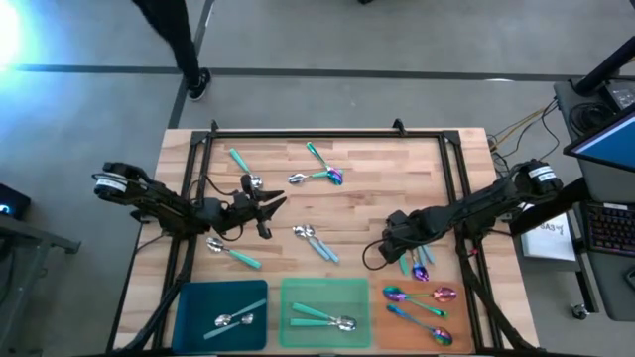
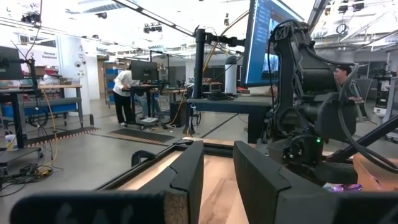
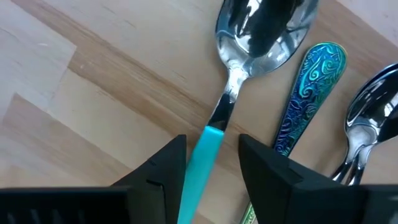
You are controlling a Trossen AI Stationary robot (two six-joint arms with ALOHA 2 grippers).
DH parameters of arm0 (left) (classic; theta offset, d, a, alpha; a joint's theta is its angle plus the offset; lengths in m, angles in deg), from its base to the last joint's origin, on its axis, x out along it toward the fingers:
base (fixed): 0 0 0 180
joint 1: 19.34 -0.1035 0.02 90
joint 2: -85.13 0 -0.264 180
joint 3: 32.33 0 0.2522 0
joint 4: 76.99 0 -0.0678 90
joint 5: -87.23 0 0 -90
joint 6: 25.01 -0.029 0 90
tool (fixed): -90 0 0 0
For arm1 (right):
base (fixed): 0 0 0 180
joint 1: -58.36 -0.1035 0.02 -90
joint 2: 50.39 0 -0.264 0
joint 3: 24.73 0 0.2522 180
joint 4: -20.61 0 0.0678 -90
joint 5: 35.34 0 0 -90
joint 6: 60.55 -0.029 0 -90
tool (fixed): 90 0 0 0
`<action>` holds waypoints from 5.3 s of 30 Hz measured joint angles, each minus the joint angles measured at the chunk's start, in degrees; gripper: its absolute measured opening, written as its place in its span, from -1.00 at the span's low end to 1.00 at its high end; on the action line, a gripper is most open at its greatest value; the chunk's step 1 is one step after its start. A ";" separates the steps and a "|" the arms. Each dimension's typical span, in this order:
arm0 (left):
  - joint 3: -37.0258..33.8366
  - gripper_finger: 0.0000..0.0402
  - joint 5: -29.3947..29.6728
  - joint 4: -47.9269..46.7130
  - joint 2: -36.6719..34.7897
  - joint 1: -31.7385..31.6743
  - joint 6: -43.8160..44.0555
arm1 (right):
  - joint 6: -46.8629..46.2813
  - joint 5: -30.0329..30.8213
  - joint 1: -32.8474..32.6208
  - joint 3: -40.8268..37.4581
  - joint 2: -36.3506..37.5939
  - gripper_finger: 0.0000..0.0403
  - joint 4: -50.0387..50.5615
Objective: Sort silverware by color (type)
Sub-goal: Put the light green spoon into the light green bin
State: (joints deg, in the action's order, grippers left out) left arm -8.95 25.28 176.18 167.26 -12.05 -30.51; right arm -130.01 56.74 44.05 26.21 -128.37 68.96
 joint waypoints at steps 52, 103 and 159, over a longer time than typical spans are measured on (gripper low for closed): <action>14.35 -0.64 -11.09 -26.74 2.13 0.04 16.06 | 66.84 14.46 10.05 14.45 -6.55 -0.87 -61.47; 20.68 -0.42 -3.29 -28.49 5.60 0.07 16.13 | 72.40 10.09 9.86 25.34 -13.57 -0.88 -55.89; 35.17 -0.90 -25.81 -59.90 5.18 8.76 28.72 | 59.37 28.13 14.56 54.77 -12.41 -0.48 31.32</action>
State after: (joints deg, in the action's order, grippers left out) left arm 26.22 -0.53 116.28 172.44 -3.29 -1.78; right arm -70.64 84.87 58.61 80.98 -140.78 100.27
